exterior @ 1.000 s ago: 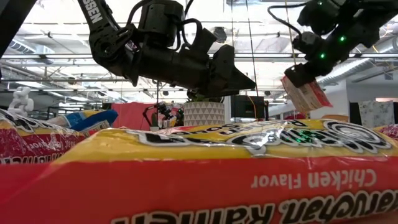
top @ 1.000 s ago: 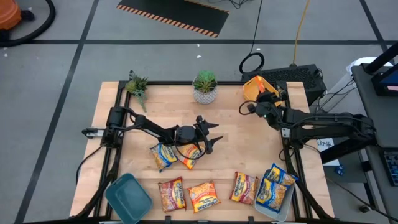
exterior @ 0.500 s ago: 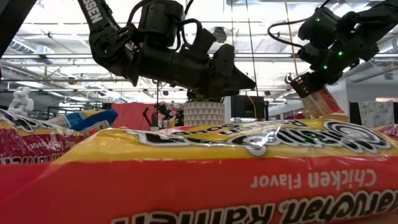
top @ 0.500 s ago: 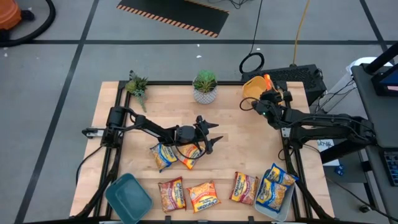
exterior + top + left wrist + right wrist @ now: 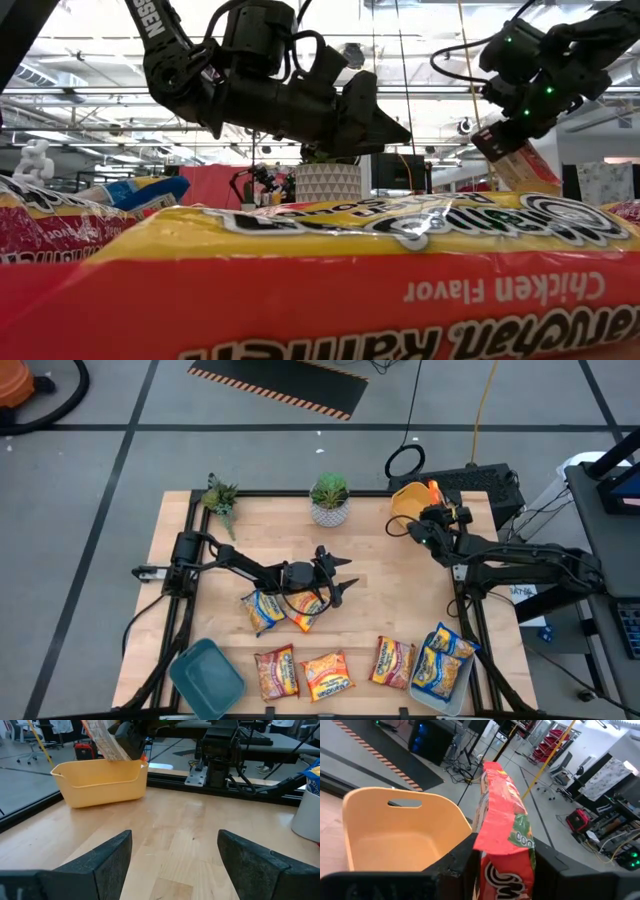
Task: Sort Maruchan noodles
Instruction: Put the top right orange noodle pack into the yellow bin, then put the blue noodle pack into the gray bin
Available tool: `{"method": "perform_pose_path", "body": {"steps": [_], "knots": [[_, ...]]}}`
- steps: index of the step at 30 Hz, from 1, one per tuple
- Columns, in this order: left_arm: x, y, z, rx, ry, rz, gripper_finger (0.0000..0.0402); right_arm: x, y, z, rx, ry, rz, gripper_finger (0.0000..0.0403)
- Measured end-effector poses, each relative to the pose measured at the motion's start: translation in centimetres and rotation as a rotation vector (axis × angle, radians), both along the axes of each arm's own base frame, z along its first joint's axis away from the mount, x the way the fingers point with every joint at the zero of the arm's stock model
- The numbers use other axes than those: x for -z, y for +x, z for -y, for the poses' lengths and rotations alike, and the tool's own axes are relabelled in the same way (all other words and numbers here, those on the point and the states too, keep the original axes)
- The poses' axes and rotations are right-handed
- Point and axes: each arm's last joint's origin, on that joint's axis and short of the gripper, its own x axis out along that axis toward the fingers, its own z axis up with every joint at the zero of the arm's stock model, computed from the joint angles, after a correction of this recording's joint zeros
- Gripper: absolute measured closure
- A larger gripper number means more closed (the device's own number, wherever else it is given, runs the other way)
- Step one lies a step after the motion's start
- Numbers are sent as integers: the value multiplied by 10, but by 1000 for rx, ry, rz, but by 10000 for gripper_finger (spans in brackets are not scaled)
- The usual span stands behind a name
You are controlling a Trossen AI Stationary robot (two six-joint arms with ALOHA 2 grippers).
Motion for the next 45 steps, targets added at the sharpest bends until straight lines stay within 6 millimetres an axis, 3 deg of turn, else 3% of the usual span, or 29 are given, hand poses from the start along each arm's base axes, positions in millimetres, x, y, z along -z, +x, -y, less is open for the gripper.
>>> {"method": "perform_pose_path", "body": {"steps": [14, 27, 36, 45], "knots": [[0, 0, 0, 0, 0, 0, 103, -1, 3, 0, -35, 21, 77, 141], [2, -1, -2, 68, -50, -68, 103, -11, 16, -2, -373, 138, 167, 135], [-48, -12, -14, 28, -100, -319, 103, -26, 14, -10, -581, 204, 371, 135], [-83, -53, -10, -94, -207, -513, 103, -23, 18, -24, -868, 523, 592, 135]]}}
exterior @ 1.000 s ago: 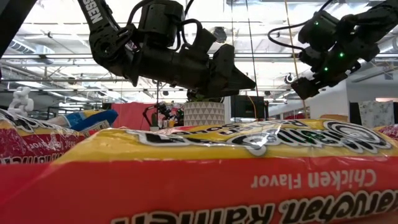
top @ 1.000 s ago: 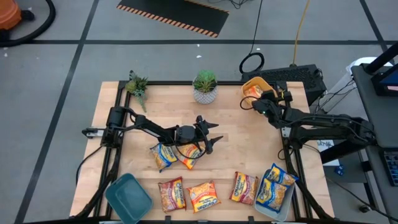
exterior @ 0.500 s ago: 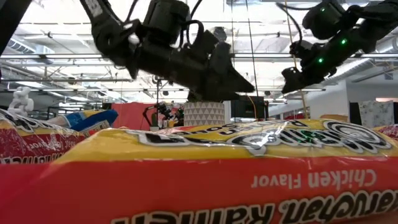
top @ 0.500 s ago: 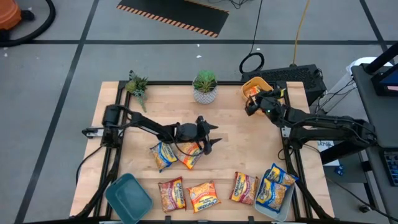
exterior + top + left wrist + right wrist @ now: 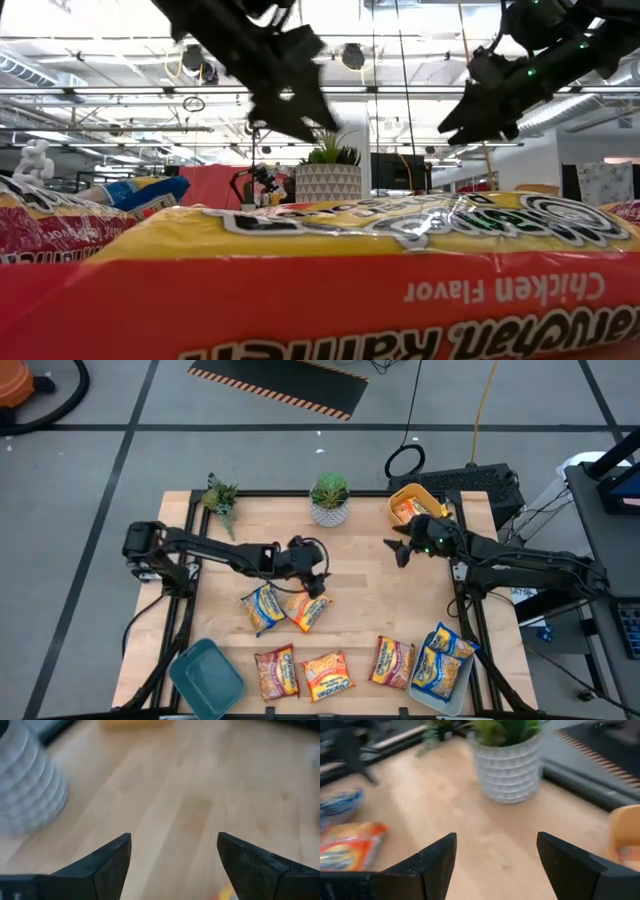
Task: Sort Maruchan noodles
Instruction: Put the blue noodle pack into the gray bin
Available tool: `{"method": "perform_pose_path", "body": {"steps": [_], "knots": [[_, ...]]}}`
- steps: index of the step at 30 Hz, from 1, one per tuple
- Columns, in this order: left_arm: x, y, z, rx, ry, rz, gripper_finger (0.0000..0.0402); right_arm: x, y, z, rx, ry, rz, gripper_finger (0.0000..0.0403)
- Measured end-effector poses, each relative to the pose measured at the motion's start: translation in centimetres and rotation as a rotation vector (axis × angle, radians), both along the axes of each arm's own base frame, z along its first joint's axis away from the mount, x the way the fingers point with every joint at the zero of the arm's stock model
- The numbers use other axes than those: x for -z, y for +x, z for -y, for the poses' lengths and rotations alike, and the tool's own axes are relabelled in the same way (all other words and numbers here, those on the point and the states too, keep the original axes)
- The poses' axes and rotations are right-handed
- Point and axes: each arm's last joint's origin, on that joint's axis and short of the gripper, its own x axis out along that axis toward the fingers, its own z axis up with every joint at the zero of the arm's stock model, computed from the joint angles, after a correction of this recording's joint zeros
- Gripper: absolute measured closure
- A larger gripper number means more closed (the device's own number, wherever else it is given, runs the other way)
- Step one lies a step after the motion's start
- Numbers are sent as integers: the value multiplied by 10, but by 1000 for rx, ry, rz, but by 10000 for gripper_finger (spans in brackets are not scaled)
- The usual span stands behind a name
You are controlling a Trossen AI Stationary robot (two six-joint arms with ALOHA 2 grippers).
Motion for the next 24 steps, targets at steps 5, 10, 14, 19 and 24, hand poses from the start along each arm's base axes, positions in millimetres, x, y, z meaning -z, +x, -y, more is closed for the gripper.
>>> {"method": "perform_pose_path", "body": {"steps": [5, 10, 14, 19, 24], "knots": [[-11, -25, 4, 67, -36, -135, 103, 0, 2, -4, -19, 42, 25, 135], [-16, -42, 4, 50, -51, -242, 103, -2, 5, -11, -51, 87, 61, 135], [-12, -51, 4, 13, -72, -328, 103, -7, 8, -20, -143, 177, 105, 135], [-4, -58, 7, -31, -104, -386, 103, -17, 14, -34, -259, 315, 157, 135], [12, -67, 15, 11, -139, -445, 103, -16, 16, -50, -285, 379, 156, 135]]}}
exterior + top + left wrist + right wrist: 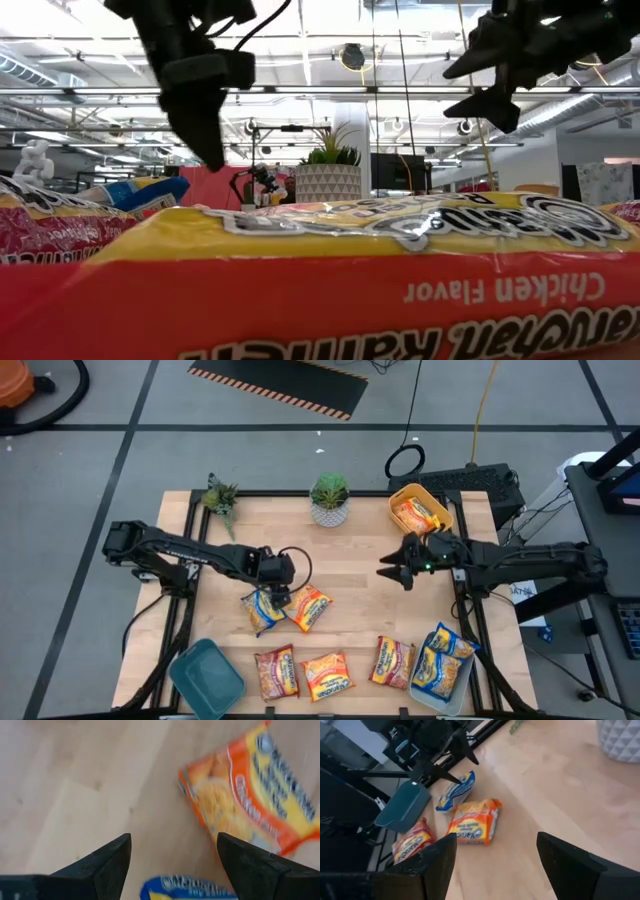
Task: Sort Maruchan noodles
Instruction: Put the blue noodle pack into the gray bin
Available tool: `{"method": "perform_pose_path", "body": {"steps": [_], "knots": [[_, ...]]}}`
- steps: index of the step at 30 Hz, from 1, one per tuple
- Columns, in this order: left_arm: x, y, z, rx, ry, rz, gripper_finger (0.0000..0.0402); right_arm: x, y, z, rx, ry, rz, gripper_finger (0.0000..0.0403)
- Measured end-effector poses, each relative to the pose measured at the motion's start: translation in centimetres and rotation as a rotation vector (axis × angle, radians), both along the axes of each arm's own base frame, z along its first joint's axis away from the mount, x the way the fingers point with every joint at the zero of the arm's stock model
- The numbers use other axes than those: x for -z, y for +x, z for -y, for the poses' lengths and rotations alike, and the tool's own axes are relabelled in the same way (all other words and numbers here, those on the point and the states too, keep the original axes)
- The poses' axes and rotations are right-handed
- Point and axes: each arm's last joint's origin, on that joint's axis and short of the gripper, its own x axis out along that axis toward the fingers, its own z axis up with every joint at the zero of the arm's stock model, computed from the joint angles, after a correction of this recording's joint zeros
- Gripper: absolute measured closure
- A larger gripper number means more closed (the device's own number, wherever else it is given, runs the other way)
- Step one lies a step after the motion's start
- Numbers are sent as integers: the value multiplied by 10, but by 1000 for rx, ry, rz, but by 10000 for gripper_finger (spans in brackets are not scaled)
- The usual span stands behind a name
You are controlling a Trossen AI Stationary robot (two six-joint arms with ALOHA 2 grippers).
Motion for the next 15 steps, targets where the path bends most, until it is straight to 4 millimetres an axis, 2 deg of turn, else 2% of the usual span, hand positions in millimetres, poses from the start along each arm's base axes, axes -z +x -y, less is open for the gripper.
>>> {"method": "perform_pose_path", "body": {"steps": [5, 15], "knots": [[13, -8, 5, 13, -13, -50, 103, 1, 0, -15, 14, 9, -15, 135], [11, -11, 10, -3, -27, -43, 103, 7, 2, -43, -17, 55, -49, 135]]}}
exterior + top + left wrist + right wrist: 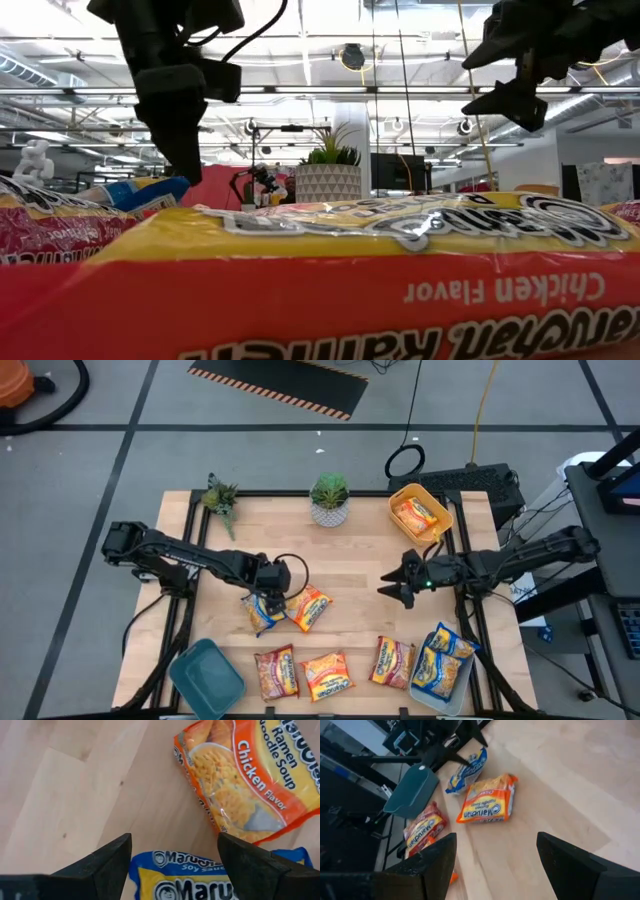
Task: Sort Maruchan noodles
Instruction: Put the blue noodle pack into the gray bin
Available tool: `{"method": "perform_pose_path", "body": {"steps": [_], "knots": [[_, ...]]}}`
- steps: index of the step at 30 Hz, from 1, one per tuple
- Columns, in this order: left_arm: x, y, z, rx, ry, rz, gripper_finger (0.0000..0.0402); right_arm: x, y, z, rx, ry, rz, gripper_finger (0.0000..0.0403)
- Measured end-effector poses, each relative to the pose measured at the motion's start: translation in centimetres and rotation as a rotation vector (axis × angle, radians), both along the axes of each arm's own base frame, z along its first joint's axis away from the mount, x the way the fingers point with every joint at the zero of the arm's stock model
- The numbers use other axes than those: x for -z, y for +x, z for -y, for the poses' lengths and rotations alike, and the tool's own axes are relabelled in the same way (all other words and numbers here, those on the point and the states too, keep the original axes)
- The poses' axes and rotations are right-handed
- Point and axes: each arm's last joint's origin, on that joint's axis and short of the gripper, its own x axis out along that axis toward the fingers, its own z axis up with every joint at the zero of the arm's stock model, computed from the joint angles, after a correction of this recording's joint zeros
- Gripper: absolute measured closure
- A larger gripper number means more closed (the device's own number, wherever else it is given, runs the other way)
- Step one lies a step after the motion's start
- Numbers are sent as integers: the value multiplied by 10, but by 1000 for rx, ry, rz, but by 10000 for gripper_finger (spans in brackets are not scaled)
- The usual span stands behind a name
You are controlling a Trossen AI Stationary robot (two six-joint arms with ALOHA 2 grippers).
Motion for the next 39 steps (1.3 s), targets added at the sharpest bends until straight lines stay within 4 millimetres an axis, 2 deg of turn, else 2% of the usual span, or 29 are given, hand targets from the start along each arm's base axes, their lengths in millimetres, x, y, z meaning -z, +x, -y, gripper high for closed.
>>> {"method": "perform_pose_path", "body": {"steps": [5, 12, 16, 22, 25, 31, 39], "knots": [[-16, -6, 3, 123, 36, 59, 103, 7, 3, -11, -39, -13, -42, 135], [-54, -28, 6, 252, 72, 354, 103, 16, 7, -17, -54, -8, -92, 135], [-47, -49, 5, 340, 26, 472, 103, 16, 10, -19, -65, -13, -77, 135], [-19, -79, -3, 361, 1, 490, 103, 14, 12, -19, -84, -45, -47, 135], [-7, -85, -7, 331, 29, 474, 103, 12, 13, -20, -96, -61, -27, 135], [7, -92, -20, 245, 279, 361, 103, 10, 13, -19, -107, -78, -11, 135], [7, -91, -27, 70, 101, 411, 103, 10, 13, -19, -145, -58, -11, 135]]}}
